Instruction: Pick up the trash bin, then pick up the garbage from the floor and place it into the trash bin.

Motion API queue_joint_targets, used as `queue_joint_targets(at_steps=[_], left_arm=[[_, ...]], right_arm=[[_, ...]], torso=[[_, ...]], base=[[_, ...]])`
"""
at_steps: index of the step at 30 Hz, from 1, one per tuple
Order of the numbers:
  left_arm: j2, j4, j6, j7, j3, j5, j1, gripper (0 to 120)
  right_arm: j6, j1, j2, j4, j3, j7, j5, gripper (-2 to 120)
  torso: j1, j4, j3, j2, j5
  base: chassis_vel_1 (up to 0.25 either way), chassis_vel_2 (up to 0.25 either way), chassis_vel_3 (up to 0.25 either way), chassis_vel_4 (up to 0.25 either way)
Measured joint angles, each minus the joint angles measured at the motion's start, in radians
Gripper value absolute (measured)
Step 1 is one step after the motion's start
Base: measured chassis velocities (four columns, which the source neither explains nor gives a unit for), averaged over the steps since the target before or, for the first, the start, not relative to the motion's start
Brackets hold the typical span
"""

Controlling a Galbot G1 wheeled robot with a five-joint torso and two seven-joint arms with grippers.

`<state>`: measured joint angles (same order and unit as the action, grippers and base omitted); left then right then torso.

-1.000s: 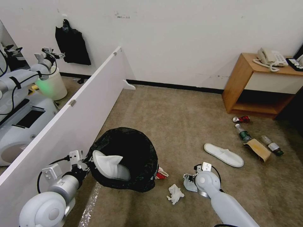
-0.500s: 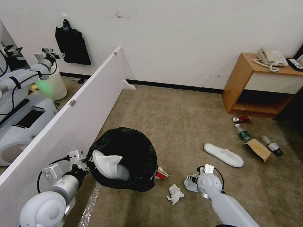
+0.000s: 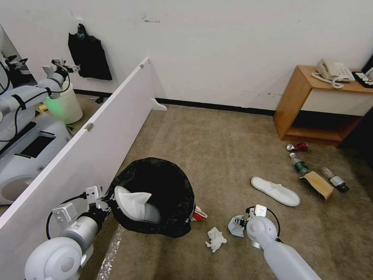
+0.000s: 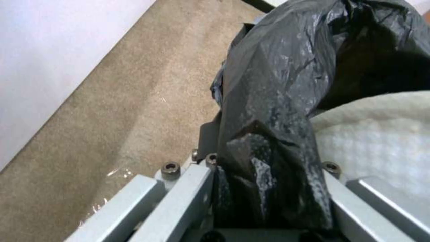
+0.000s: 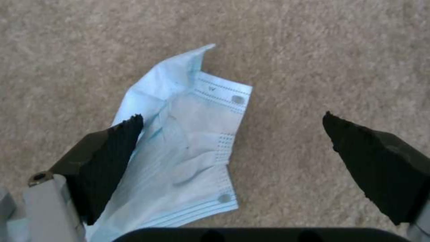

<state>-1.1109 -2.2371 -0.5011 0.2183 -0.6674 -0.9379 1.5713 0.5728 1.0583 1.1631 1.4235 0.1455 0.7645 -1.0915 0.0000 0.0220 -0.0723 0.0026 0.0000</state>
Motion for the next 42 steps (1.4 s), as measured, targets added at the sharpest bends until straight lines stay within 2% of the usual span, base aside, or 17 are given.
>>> queue_joint_targets(at_steps=[22,24,27,30,31,33,34,36,37,40,42], left_arm=[[-0.004,-0.008,0.014,-0.014,-0.01,0.008,0.01,4],[-0.006,-0.007,0.015,-0.017,-0.009,0.011,0.012,4],[-0.007,-0.006,0.016,-0.018,-0.009,0.012,0.012,4],[-0.008,-0.003,0.018,-0.021,-0.009,0.014,0.011,4],[-0.008,-0.003,0.018,-0.021,-0.009,0.014,0.011,4],[-0.009,0.0,0.019,-0.022,-0.008,0.015,0.011,4],[-0.009,0.0,0.019,-0.022,-0.008,0.015,0.011,4],[-0.01,0.0,0.02,-0.023,-0.008,0.017,0.011,4],[-0.01,0.0,0.02,-0.023,-0.008,0.017,0.011,4],[-0.013,0.001,0.02,-0.027,-0.006,0.022,0.013,4],[-0.014,0.001,0.021,-0.028,-0.006,0.024,0.013,4]], right_arm=[[0.003,-0.001,0.025,0.017,-0.039,-0.018,0.0,99],[0.003,-0.002,0.027,0.011,-0.039,-0.03,0.007,91],[0.002,-0.003,0.026,0.009,-0.039,-0.035,0.007,86],[-0.005,-0.007,0.025,0.006,-0.04,-0.048,0.009,67],[-0.005,-0.007,0.025,0.006,-0.04,-0.048,0.009,67],[-0.008,-0.008,0.026,0.004,-0.042,-0.052,0.01,57],[-0.008,-0.008,0.026,0.004,-0.042,-0.052,0.01,57],[-0.012,-0.01,0.027,0.002,-0.044,-0.056,0.012,46],[-0.012,-0.01,0.027,0.002,-0.044,-0.056,0.012,46],[-0.014,-0.013,0.031,-0.002,-0.046,-0.058,0.013,31],[-0.014,-0.014,0.032,-0.003,-0.046,-0.06,0.014,26]], torso=[[0.0,0.0,0.0,0.0,0.0],[0.0,0.0,0.0,0.0,0.0],[0.0,0.0,0.0,0.0,0.0],[0.0,0.0,0.0,0.0,0.0],[0.0,0.0,0.0,0.0,0.0],[0.0,0.0,0.0,0.0,0.0],[0.0,0.0,0.0,0.0,0.0],[0.0,0.0,0.0,0.0,0.0],[0.0,0.0,0.0,0.0,0.0],[0.0,0.0,0.0,0.0,0.0],[0.0,0.0,0.0,0.0,0.0]], base=[[0.0,0.0,0.0,0.0],[0.0,0.0,0.0,0.0],[0.0,0.0,0.0,0.0],[0.0,0.0,0.0,0.0],[0.0,0.0,0.0,0.0],[0.0,0.0,0.0,0.0],[0.0,0.0,0.0,0.0],[0.0,0.0,0.0,0.0],[0.0,0.0,0.0,0.0],[0.0,0.0,0.0,0.0],[0.0,0.0,0.0,0.0]])
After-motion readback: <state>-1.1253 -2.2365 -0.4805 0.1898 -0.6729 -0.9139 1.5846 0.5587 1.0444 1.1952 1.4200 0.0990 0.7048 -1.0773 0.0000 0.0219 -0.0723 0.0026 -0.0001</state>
